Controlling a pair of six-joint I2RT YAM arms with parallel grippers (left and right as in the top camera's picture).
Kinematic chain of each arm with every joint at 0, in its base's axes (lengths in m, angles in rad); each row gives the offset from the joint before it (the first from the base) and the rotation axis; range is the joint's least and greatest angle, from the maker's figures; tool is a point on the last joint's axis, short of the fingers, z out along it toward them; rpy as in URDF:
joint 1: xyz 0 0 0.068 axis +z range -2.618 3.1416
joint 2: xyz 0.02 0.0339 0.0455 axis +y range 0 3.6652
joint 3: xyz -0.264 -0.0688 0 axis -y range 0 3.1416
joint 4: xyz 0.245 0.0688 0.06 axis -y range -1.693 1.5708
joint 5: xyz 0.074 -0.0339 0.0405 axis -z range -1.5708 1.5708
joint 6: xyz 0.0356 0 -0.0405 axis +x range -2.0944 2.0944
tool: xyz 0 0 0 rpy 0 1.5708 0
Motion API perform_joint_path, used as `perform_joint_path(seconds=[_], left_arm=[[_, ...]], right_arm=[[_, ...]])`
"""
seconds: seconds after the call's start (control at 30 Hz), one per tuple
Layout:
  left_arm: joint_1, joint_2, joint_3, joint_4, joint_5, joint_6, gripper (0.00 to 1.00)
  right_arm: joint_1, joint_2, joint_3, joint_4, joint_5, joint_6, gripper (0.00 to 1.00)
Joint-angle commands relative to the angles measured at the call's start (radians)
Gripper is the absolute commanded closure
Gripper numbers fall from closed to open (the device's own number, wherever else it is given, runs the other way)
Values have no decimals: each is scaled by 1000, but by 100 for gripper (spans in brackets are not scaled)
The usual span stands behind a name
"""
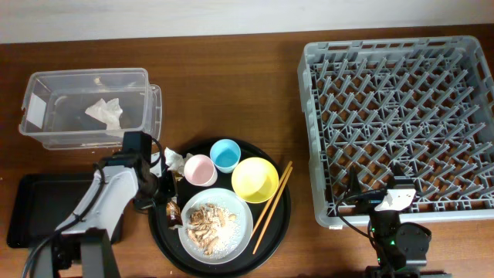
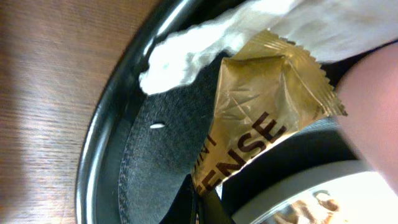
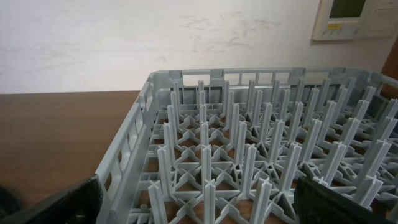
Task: Sort waste into correct bins and load items into the dishwasher rack
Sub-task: 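Move the wrapper over the clear bin and release it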
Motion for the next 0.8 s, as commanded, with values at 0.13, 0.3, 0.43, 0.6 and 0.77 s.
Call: perform_joint_path(seconds=[0.13, 0.3, 0.43, 0.6, 0.77], left_arm=[[-1, -201, 156, -179, 29, 2, 100], [19, -359, 156, -79, 23, -12, 100], [102, -422, 156, 169, -89, -145, 100], [153, -333, 156, 638, -212, -212, 99], [153, -69, 156, 987, -424, -212, 99]], right_arm=[[-7, -7, -5, -5, 8, 4, 1], [-7, -7, -5, -5, 8, 4, 1], [-7, -7, -5, -5, 8, 4, 1], [-7, -7, -5, -5, 8, 4, 1], [-7, -7, -5, -5, 8, 4, 1]])
